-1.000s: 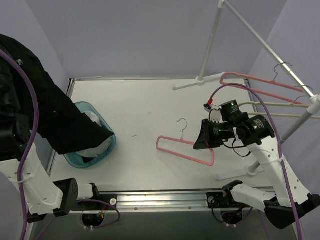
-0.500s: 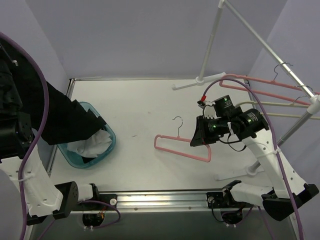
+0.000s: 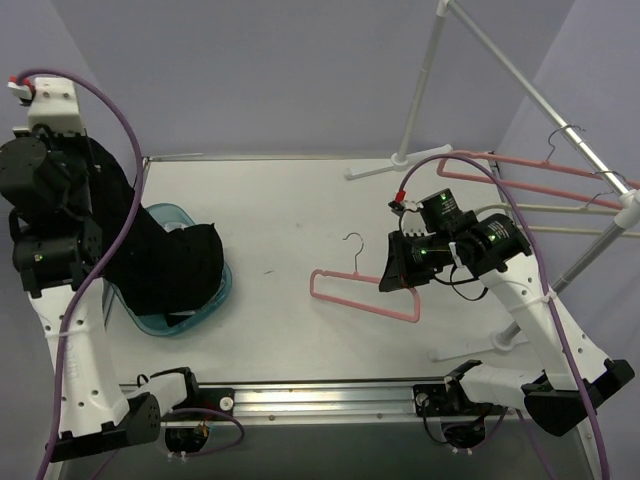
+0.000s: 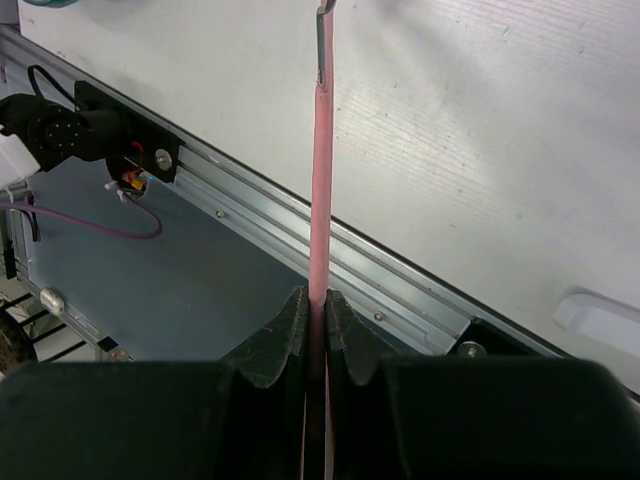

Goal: Remove the skirt from the hanger

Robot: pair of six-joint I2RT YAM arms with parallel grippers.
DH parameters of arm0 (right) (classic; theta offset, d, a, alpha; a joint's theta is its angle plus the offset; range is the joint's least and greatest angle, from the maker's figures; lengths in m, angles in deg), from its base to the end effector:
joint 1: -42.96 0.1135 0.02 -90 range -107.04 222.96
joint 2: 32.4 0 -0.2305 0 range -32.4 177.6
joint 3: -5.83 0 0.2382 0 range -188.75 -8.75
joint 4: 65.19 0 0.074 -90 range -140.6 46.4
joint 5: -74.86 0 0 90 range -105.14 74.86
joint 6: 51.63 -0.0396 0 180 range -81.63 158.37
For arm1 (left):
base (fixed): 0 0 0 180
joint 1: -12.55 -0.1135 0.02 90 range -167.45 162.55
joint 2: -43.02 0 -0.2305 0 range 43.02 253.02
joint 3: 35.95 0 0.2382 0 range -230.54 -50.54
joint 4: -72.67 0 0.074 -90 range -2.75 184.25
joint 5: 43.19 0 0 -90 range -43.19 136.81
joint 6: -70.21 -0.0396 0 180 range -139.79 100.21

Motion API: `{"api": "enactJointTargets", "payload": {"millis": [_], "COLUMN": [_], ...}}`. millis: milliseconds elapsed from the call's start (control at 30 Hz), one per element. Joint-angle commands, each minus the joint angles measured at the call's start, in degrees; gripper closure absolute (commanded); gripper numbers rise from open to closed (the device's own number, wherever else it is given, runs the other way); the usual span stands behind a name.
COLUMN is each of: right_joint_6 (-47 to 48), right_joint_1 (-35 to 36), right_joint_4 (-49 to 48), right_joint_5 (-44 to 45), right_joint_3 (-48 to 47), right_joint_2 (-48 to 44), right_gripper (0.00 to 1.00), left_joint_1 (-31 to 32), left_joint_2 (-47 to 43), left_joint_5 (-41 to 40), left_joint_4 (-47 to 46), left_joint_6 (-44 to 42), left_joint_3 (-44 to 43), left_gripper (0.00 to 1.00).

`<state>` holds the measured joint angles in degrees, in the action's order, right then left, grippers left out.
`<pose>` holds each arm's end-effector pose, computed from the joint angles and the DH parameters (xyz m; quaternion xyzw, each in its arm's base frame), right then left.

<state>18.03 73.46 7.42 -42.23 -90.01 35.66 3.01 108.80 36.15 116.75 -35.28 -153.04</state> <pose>0.1822 0.1283 0.3613 -0.1691 0.8861 0.3556 0.2444 0.1826 0.0381 0.5238 -0.0354 0.6610 0.2218 0.7160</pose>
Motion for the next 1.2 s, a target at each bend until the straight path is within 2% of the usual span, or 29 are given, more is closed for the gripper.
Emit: {"api": "enactJointTargets", "payload": {"millis": [0,100,333,367,500,600,667,733,900,1033,1100,1167], "right_joint_6": [1.35,1.53,1.79,1.79,1.79,1.62,1.53,1.44,1.35,0.92,0.13,-0.23], "right_joint_1": [0.79,1.14,1.84,1.93,1.93,1.84,1.76,1.67,0.96,0.35,0.00,-0.09], "right_joint_4": [1.66,2.53,2.36,2.27,1.66,1.48,1.13,0.96,-0.01,-0.80,-1.50,-2.21], "right_joint_5": [1.34,1.87,2.83,2.92,3.10,3.36,3.54,4.23,5.47,5.56,5.30,5.21], "right_joint_3": [-1.89,-2.15,-2.42,-2.42,-2.51,-3.12,-3.56,-4.17,-5.49,-6.81,-7.69,-8.13], "right_joint_2": [0.42,0.42,0.77,0.77,0.77,0.77,0.77,0.94,0.68,1.12,1.12,1.29], "right_gripper": [1.00,1.00,1.00,1.00,1.00,1.00,1.00,1.00,1.00,1.00,1.00,1.00], "left_joint_1": [-0.30,-0.30,-0.39,-0.39,-0.39,-0.39,-0.65,-1.09,-4.70,-5.14,-5.23,-5.23], "left_joint_2": [-0.65,1.10,2.95,2.34,-5.10,-10.74,-12.07,-11.47,-3.58,-0.21,-0.56,-1.53], "left_joint_5": [8.86,13.79,19.17,19.53,14.63,6.28,0.67,-0.59,5.19,5.64,5.30,3.98], "left_joint_4": [-5.94,-6.20,-8.92,-11.02,-13.32,-10.79,-6.41,-4.37,-0.15,1.71,2.23,3.19], "left_joint_6": [5.62,9.75,19.87,22.58,33.13,42.01,48.58,51.24,58.28,63.11,64.09,64.61], "left_joint_3": [7.12,12.40,24.35,28.80,41.92,49.03,50.90,52.57,52.93,53.45,53.89,53.90], "left_gripper": [0.98,0.98,0.98,0.98,0.98,0.98,0.98,0.98,0.98,0.98,0.93,0.85]}}
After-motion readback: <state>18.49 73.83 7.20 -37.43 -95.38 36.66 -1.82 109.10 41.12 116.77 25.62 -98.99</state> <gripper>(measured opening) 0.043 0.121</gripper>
